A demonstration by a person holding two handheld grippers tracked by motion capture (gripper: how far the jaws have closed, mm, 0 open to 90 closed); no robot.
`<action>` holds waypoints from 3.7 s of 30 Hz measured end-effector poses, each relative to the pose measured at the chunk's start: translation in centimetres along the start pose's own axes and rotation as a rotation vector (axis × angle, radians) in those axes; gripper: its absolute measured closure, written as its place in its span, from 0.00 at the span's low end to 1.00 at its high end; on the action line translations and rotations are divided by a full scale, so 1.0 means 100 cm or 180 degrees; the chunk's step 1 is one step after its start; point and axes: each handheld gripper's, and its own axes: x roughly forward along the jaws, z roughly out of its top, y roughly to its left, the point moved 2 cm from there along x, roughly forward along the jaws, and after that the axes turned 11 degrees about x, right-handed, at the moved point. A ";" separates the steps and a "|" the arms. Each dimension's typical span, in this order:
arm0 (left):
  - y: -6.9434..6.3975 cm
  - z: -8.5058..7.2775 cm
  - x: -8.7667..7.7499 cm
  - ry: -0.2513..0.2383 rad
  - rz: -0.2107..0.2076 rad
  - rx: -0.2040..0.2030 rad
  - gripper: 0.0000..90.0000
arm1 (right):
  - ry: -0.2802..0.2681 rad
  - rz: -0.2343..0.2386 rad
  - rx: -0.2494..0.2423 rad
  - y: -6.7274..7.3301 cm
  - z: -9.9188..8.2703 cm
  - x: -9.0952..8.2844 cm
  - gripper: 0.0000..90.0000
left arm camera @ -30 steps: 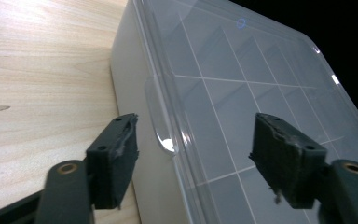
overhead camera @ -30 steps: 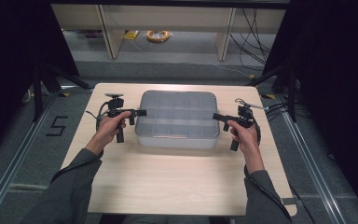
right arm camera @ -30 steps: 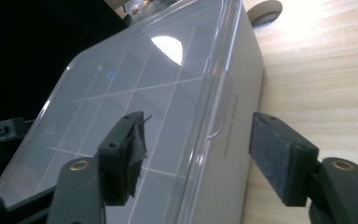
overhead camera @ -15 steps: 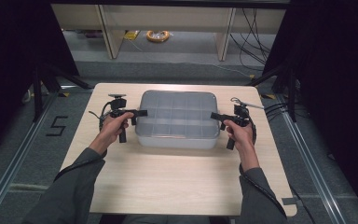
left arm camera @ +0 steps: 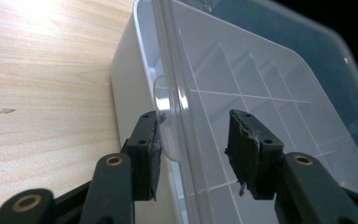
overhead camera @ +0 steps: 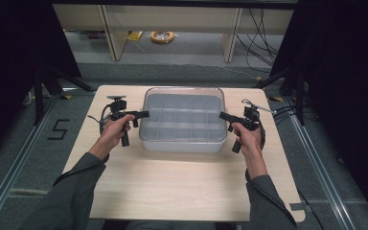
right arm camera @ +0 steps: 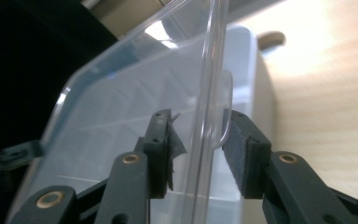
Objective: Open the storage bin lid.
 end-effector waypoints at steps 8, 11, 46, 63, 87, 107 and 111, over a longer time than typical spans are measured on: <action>-0.007 0.006 -0.015 -0.0110 -0.0164 0.0062 0.66 | -0.0097 -0.0021 -0.0135 0.008 0.005 -0.013 0.73; -0.010 0.007 -0.019 -0.0118 -0.0161 0.0044 0.67 | -0.0078 -0.0015 -0.0015 0.012 0.004 -0.017 0.73; -0.036 -0.044 -0.081 -0.0196 -0.0454 0.0230 0.66 | -0.0058 0.0190 -0.0159 0.016 -0.040 -0.066 0.72; -0.049 -0.091 -0.104 -0.0160 -0.0610 0.0304 0.66 | -0.0024 0.0230 -0.0196 0.006 -0.079 -0.095 0.72; -0.056 -0.130 -0.118 0.0041 -0.0710 0.0356 0.64 | 0.0054 0.0212 -0.0174 -0.005 -0.117 -0.116 0.71; -0.061 -0.169 -0.126 0.0186 -0.0681 0.0396 0.64 | 0.0189 0.0143 -0.0212 -0.015 -0.156 -0.134 0.70; -0.063 -0.172 -0.128 0.0181 -0.0671 0.0414 0.64 | 0.0200 0.0178 -0.0203 -0.017 -0.163 -0.136 0.70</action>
